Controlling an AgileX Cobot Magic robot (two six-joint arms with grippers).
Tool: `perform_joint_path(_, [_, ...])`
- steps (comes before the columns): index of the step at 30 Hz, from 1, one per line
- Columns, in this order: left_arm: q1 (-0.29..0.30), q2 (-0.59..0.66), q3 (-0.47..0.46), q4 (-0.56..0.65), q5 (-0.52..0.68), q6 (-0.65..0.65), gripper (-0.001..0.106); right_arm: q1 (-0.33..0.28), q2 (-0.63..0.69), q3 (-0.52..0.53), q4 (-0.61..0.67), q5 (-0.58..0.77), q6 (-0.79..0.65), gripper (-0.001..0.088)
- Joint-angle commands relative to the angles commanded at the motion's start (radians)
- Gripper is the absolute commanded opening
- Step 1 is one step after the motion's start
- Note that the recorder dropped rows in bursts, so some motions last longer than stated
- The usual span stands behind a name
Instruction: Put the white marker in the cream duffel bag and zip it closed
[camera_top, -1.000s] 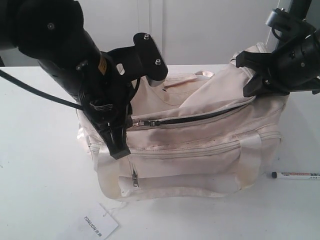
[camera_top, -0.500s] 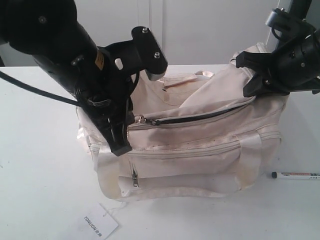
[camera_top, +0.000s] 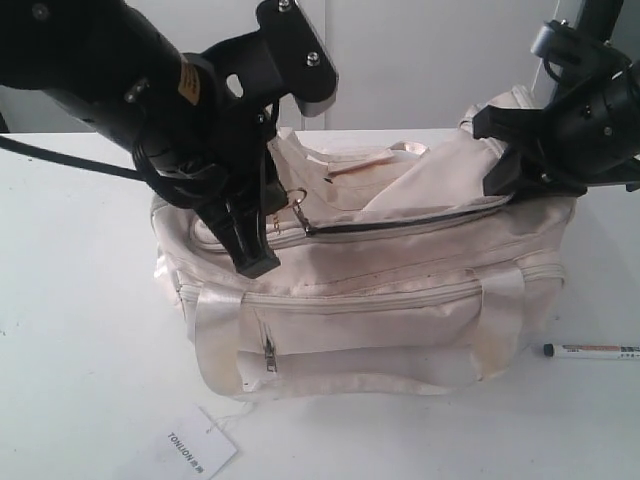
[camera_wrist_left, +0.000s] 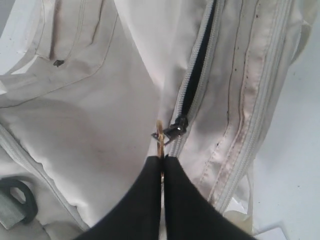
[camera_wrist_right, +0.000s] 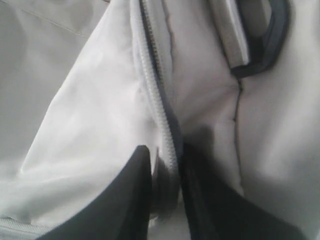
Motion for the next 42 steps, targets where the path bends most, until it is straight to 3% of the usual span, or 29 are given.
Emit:
perform_joint_path(7, [0.0,-0.002,0.0,0.002,-0.003,0.0,0.0,0.0,-0.071,-0.006,0.0,0.059,-0.002,0.0211])
perform_joint_path(12, [0.0,-0.002,0.0,0.002,-0.014,0.0,0.0,0.0,-0.08,-0.003,0.0,0.176,-0.006,0.0])
perform_joint_path(26, [0.0,-0.002,0.0,0.002,-0.064,0.0,0.0,0.0,-0.128,-0.003,0.011,0.159,-0.246,0.0])
perform_joint_path(42, [0.0,-0.002,0.0,0.002,-0.066,0.0,0.0,0.0,-0.126,-0.003,0.031,0.074,-0.253,0.0])
